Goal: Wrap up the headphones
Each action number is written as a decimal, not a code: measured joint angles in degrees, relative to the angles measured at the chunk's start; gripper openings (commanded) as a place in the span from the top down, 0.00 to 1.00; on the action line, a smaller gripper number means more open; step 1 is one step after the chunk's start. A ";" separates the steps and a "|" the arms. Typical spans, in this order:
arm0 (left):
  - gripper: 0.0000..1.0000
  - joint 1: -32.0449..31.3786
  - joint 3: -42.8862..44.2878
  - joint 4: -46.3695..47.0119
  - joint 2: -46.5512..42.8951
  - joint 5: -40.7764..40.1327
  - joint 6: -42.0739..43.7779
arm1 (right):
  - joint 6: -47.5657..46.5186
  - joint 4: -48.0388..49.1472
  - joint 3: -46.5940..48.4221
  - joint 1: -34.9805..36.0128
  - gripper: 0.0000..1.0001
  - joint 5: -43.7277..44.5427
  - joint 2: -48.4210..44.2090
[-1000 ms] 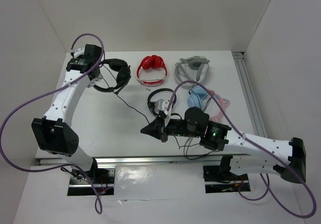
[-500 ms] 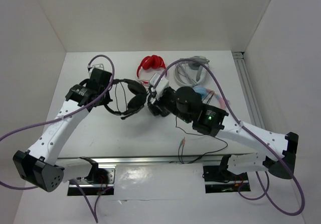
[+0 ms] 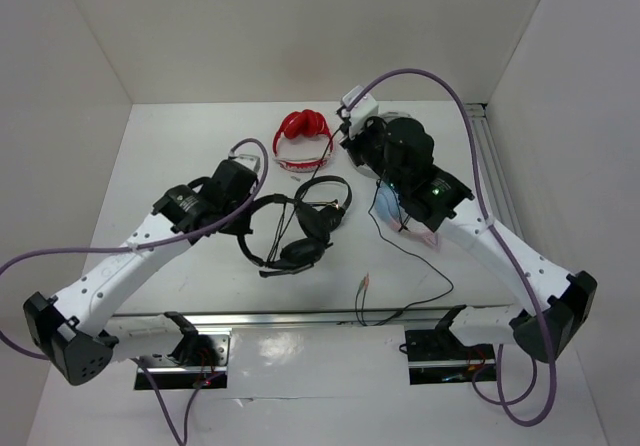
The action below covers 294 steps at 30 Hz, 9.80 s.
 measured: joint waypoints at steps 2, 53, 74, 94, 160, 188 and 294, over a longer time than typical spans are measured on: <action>1.00 -2.10 1.46 -0.55 -1.53 2.51 0.57 | 0.28 0.42 0.00 -2.32 1.00 -1.70 0.72; 1.00 6.01 46.58 -5.09 11.72 -13.81 -25.24 | 51.87 71.78 -45.66 15.80 0.74 -48.50 -1.99; 1.00 17.16 34.03 -7.45 23.39 -21.68 -17.79 | 31.52 16.50 -22.29 21.33 1.00 -28.98 -12.48; 1.00 2.75 9.29 -3.72 5.25 -4.15 1.03 | 2.49 -18.60 9.51 20.61 1.00 22.14 -0.15; 1.00 13.53 36.06 -6.38 6.05 -18.01 -22.58 | 32.87 44.06 -40.04 25.64 1.00 -31.91 7.85; 1.00 0.00 1.64 1.03 -1.66 -3.93 -1.79 | -4.26 -15.10 3.32 36.00 1.00 31.34 -2.03; 1.00 -11.96 28.17 -6.51 -11.28 -20.98 -19.58 | 37.99 57.59 -40.17 11.15 1.00 -36.09 21.35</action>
